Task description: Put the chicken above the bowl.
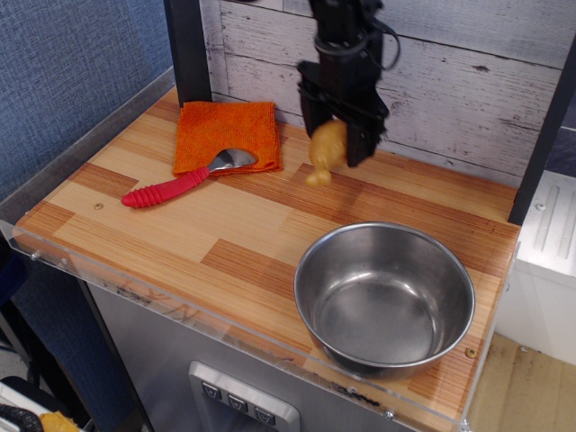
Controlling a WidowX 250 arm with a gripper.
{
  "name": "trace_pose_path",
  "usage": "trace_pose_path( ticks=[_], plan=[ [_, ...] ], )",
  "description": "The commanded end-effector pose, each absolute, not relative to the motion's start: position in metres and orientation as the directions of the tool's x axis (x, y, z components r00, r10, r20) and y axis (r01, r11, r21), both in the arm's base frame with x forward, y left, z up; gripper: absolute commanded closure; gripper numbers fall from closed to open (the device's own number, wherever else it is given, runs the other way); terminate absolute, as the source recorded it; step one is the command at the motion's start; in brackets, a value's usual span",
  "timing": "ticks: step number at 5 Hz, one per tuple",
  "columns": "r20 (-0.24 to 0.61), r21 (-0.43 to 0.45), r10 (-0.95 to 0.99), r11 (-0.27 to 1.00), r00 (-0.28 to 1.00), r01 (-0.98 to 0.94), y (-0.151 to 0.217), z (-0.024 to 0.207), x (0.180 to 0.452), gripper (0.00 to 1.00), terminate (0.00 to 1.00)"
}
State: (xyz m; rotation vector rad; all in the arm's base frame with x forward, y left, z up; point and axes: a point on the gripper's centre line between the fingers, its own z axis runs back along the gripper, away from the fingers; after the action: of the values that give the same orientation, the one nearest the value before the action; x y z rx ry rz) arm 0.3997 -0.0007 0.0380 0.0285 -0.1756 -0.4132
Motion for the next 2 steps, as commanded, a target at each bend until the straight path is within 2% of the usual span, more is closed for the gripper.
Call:
trace_pose_path(
  ticks=[1, 2],
  plan=[
    [0.175, 0.107, -0.576, 0.817, 0.798, 0.567, -0.0455, 0.0385, 0.3808, 1.0, 0.0],
    [0.164, 0.109, -0.578, 0.816, 0.799, 0.568, -0.0492, 0.0361, 0.3717, 1.0, 0.0]
  ],
)
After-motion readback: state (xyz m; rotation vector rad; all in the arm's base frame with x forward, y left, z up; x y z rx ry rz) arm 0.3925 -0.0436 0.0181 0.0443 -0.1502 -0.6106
